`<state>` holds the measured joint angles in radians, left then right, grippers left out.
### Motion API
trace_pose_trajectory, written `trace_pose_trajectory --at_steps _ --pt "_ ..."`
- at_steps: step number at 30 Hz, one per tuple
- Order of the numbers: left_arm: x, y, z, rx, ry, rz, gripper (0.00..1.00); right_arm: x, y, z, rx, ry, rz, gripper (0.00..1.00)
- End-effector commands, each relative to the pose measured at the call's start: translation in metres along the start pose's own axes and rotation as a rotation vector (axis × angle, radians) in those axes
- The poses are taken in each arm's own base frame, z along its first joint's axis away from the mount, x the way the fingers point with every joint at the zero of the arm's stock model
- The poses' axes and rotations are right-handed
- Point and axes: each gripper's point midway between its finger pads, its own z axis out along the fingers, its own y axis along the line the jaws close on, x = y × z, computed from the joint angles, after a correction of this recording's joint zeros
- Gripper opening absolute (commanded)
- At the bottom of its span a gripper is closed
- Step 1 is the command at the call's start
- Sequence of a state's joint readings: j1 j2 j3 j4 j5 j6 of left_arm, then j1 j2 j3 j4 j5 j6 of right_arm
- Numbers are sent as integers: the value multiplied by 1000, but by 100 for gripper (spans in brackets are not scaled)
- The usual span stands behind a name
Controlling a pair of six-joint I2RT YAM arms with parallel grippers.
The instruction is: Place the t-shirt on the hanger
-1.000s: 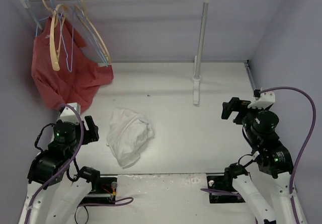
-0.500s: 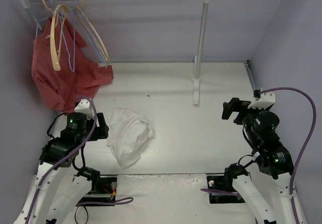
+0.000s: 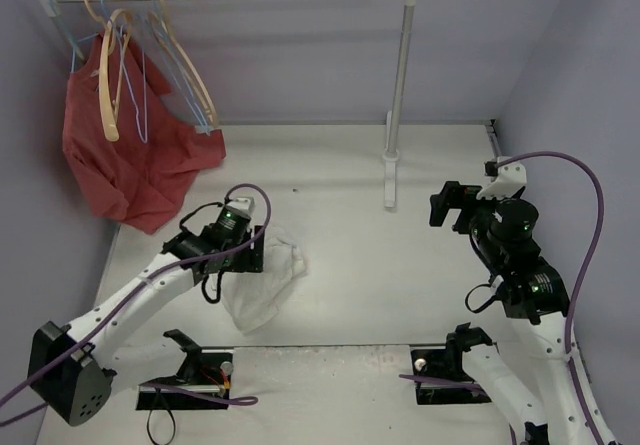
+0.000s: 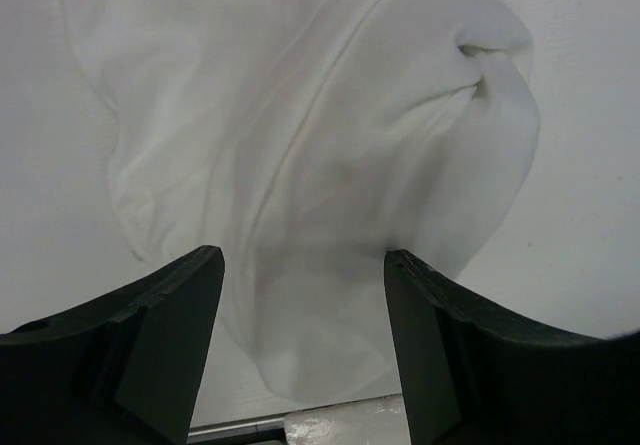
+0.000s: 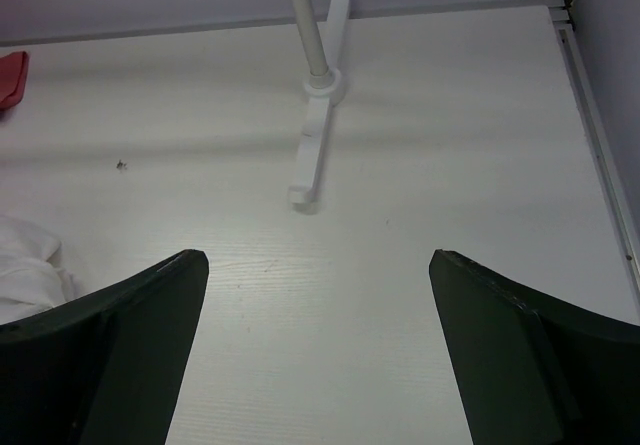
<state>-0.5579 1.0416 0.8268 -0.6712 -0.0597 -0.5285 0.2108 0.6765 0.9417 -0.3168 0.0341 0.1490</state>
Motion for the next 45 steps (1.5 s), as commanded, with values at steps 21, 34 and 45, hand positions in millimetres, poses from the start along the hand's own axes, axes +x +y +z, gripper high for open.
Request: trace_pose_trajectory --at_steps 21,34,45 --pt "-180 -197 -67 369 -328 160 0 -36 23 19 -100 -89 -14 100" --pt "-138 -117 -82 129 -292 28 19 -29 37 34 -166 -37 -17 100" --pt "-59 -55 -14 -131 -78 -56 63 19 72 51 -289 160 -46 86"
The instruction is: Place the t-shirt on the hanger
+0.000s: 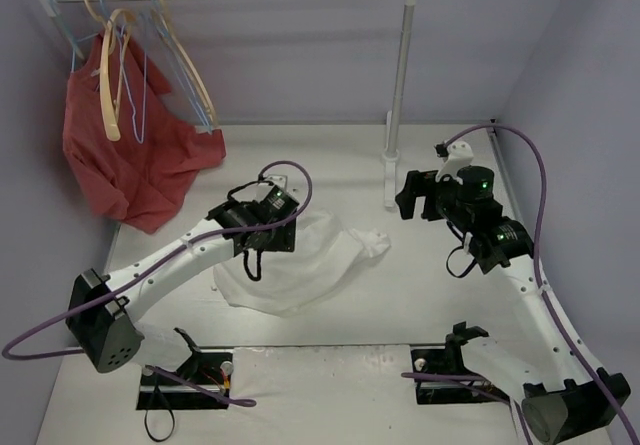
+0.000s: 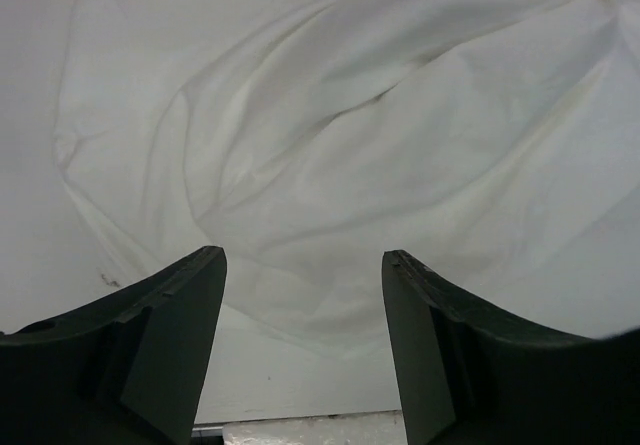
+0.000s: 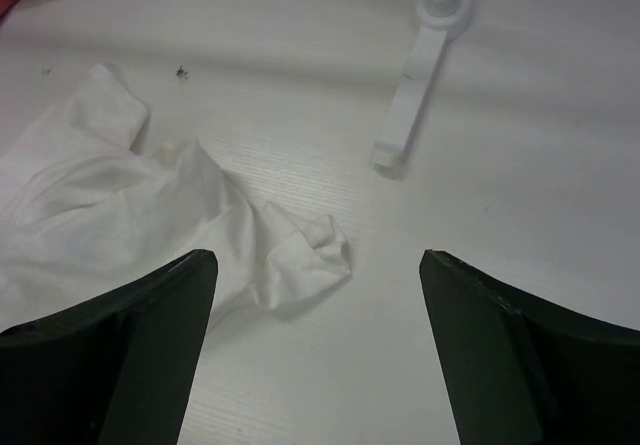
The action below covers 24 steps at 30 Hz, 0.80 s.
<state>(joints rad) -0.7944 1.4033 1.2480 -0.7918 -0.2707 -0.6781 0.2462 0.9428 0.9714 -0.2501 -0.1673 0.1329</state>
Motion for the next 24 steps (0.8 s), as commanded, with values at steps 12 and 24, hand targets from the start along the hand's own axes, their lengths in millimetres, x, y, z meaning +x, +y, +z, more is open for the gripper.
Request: trace_pose_trajectory --at_steps 12,24 --pt "76 120 28 -198 110 -517 63 58 104 23 -197 118 -121 74" --pt "109 146 70 -247 165 -637 59 149 173 20 -347 272 -280 66"
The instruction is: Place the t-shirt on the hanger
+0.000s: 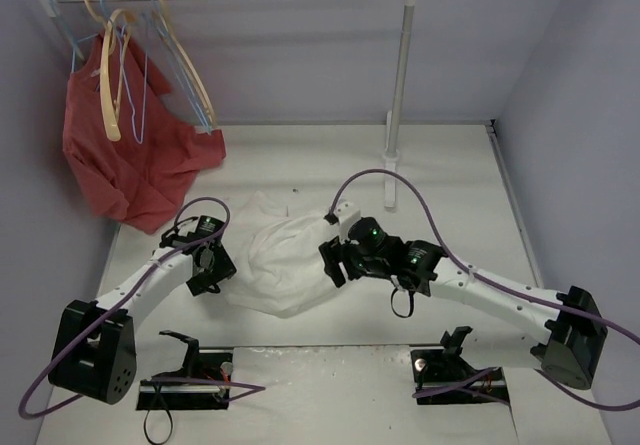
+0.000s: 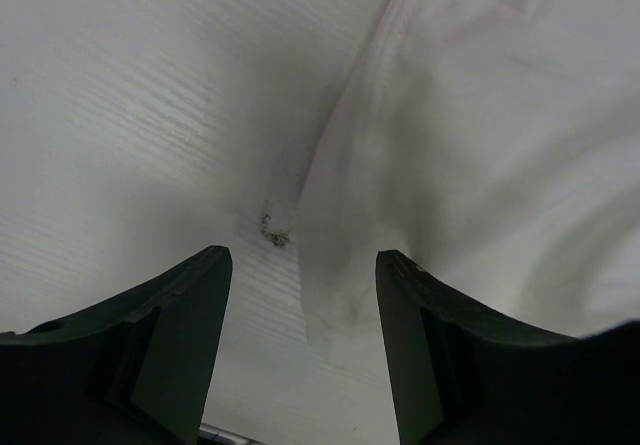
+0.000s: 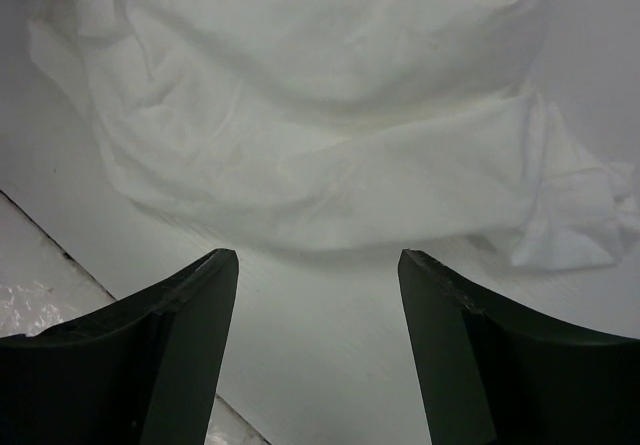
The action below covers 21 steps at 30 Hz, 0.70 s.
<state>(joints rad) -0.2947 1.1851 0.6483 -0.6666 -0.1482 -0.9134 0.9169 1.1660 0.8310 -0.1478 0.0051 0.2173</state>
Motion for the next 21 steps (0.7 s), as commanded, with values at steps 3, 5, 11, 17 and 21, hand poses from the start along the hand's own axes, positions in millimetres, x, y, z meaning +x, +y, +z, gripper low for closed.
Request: trace_pose_trajectory --at_steps 3,5,11,17,21 --pt "-14 -30 8 121 -27 -35 53 9 28 18 -38 -18 -32 68" --pt "-15 -34 11 138 -32 -37 47 24 32 28 -35 20 -54 69" --pt "-11 -38 16 165 -24 -14 17 47 45 56 -48 68 -118 70" --pt "-17 -38 0 193 -49 -10 0 43 48 81 -23 91 -170 71" --pt "-23 -38 -20 212 -67 -13 0 50 40 97 32 113 -183 55"
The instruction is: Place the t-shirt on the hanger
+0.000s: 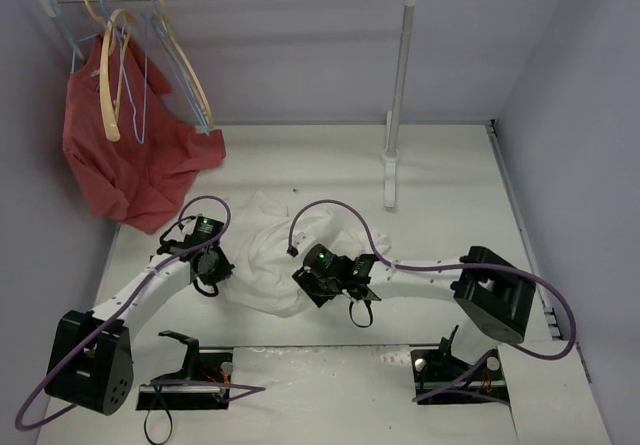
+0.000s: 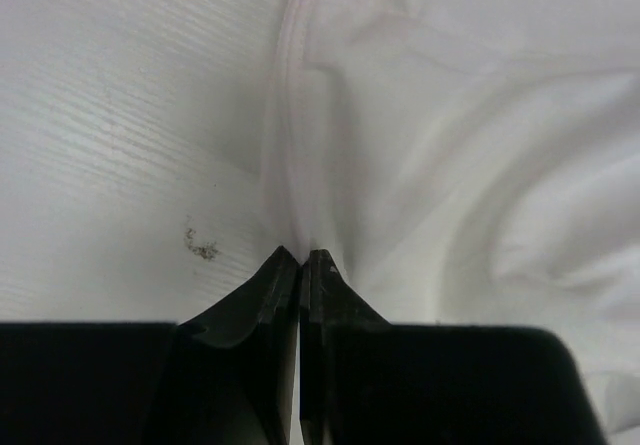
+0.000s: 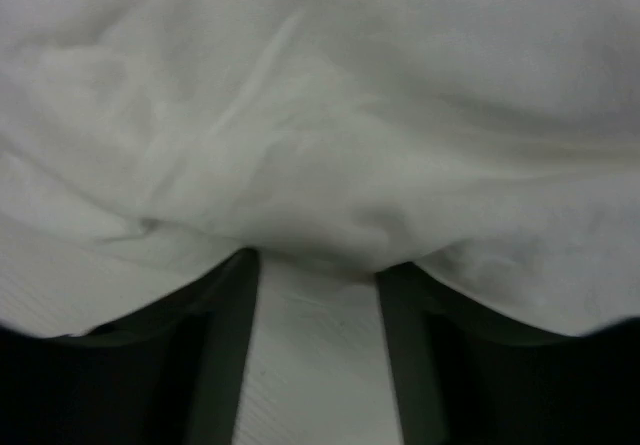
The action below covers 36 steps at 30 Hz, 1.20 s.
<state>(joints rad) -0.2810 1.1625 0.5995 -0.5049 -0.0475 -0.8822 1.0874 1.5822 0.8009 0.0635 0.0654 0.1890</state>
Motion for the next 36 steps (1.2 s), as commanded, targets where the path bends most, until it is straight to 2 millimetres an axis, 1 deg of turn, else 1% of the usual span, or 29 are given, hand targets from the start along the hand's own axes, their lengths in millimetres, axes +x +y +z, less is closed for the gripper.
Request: trace_pose_trajectory --at_steps 1,2,3,5,6,7,8,9,10,12,14,15,16,18,19,21,22,23,24,25,26,28,29,31,32,33,34,35,36 --pt "-16 -10 -27 39 -38 -2 0 -38 -5 3 54 -104 3 43" --pt "-19 -12 -34 52 -51 -3 0 -38 -6 4 62 -102 1 36" --pt "-23 -15 -41 64 -62 -4 0 -46 -8 -1 71 -120 3 21" --pt "-23 -12 -52 65 -68 0 0 -51 -12 -11 85 -130 -11 7" --pt "-28 -14 -59 75 -82 2 0 -67 -17 -26 99 -176 -4 0" --pt "-27 -12 -67 77 -86 4 0 -71 -21 -36 106 -173 -25 0" --pt "-29 -13 -72 85 -93 6 0 -82 -24 -54 107 -199 -30 0" --pt "-35 -18 -82 106 -111 10 0 -103 -30 -71 114 -245 -23 0" --pt "-35 -17 -88 105 -108 14 0 -104 -34 -84 116 -230 -36 0" --pt "-43 -23 -107 141 -137 27 0 -132 -46 -123 116 -291 -50 0" --pt "-48 -28 -120 173 -159 38 0 -149 -58 -148 122 -334 -31 0" --pt "-50 -32 -125 187 -165 41 0 -155 -65 -155 127 -340 -58 0" --pt "-56 -39 -134 215 -178 40 0 -162 -81 -164 133 -346 -33 0" --pt "-61 -50 -141 253 -185 41 0 -165 -101 -165 174 -339 -7 0" --pt "-67 -60 -143 286 -189 39 0 -163 -123 -161 219 -335 32 0" --pt "-73 -71 -138 307 -195 19 0 -154 -146 -140 249 -293 114 0" --pt "-73 -76 -130 299 -173 15 0 -146 -166 -131 279 -262 165 5" --pt "-74 -80 -126 300 -161 14 0 -139 -170 -113 281 -212 198 25" --pt "-76 -86 -121 306 -151 -4 0 -135 -172 -108 298 -186 229 29" --pt "-75 -90 -112 294 -122 -6 0 -136 -170 -104 303 -178 228 31" --pt "-73 -95 -108 303 -102 -12 0 -141 -156 -102 301 -191 199 39" --pt "-71 -99 -96 287 -69 -18 0 -152 -133 -104 270 -245 154 45" --pt "-71 -101 -92 285 -62 -22 0 -157 -112 -107 233 -269 120 47" --pt "-70 -103 -84 278 -53 -34 0 -154 -91 -103 165 -281 108 47" --pt "-70 -103 -81 276 -52 -38 0 -153 -73 -106 119 -295 88 47" --pt "-69 -103 -77 275 -50 -43 0 -148 -63 -101 79 -301 79 47" --pt "-69 -103 -73 264 -44 -45 0 -147 -54 -106 51 -321 75 46" --pt "-68 -102 -70 253 -37 -48 0 -142 -39 -103 4 -326 58 46" --pt "-68 -102 -70 253 -39 -48 0 -141 -33 -104 -17 -332 56 45"
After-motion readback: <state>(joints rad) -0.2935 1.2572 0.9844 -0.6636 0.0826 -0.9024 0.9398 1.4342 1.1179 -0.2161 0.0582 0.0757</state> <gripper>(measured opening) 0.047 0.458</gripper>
